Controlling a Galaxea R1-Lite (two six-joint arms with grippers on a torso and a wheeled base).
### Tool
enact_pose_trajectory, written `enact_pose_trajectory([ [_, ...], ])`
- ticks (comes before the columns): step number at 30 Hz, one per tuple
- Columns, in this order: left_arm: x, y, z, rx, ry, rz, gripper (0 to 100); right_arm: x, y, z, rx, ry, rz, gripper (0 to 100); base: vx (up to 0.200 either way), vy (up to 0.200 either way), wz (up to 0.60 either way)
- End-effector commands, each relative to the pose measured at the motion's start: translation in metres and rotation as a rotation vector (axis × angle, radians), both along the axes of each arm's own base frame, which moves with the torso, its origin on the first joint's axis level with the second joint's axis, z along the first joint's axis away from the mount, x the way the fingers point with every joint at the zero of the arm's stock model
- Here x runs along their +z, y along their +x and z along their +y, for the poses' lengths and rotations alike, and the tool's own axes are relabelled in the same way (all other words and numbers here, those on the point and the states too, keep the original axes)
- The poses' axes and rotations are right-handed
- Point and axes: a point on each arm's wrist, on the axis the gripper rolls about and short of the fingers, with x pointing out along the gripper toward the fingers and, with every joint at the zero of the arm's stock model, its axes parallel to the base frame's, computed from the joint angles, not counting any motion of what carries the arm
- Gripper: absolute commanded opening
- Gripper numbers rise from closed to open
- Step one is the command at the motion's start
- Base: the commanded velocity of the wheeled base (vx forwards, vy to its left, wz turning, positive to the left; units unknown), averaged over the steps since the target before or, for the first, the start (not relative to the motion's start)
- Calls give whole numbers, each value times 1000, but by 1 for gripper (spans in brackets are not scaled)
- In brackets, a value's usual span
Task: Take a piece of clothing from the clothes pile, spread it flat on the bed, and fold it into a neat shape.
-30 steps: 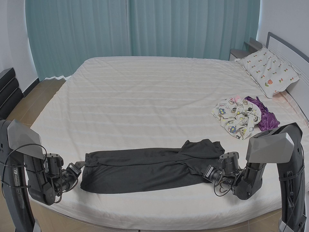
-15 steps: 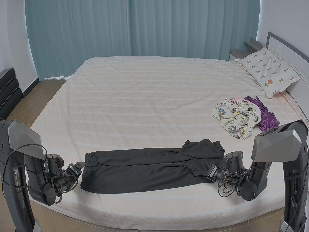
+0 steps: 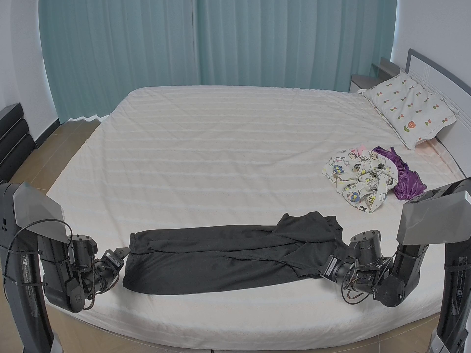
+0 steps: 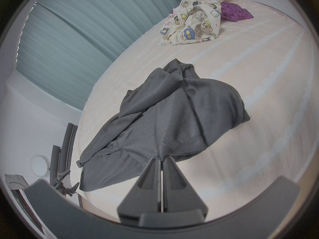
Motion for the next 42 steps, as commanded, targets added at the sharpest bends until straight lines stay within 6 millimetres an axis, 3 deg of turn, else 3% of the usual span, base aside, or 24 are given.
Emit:
enact_pose_trajectory([
  [1,0,0,0,1,0,0,100,-1,-2,-1,6,-10,7,0,0,0,0],
  [5,0,0,0,1,0,1,100,-4,-4,-3,23,-38,13,0,0,0,0],
  [6,0,0,0,1,0,1,100,-5,-3,-4,22,-42,17,100,0,0,0],
  [13,0,0,0,1,0,0,100,-2,2,-7,22,-48,-13,100,0,0,0],
  [19,0,0,0,0,-1,0,100,7,33,-19,-27,3,-98,100,0,0,0],
  [26,0,0,0,0,-1,0,100,-11,63,-34,-65,14,-109,100,0,0,0],
  [41,0,0,0,0,-1,0,100,-27,69,-37,-27,27,-81,100,0,0,0],
  [42,0,0,0,0,-1,0,100,-27,69,-37,-27,27,-81,0,0,0,0],
])
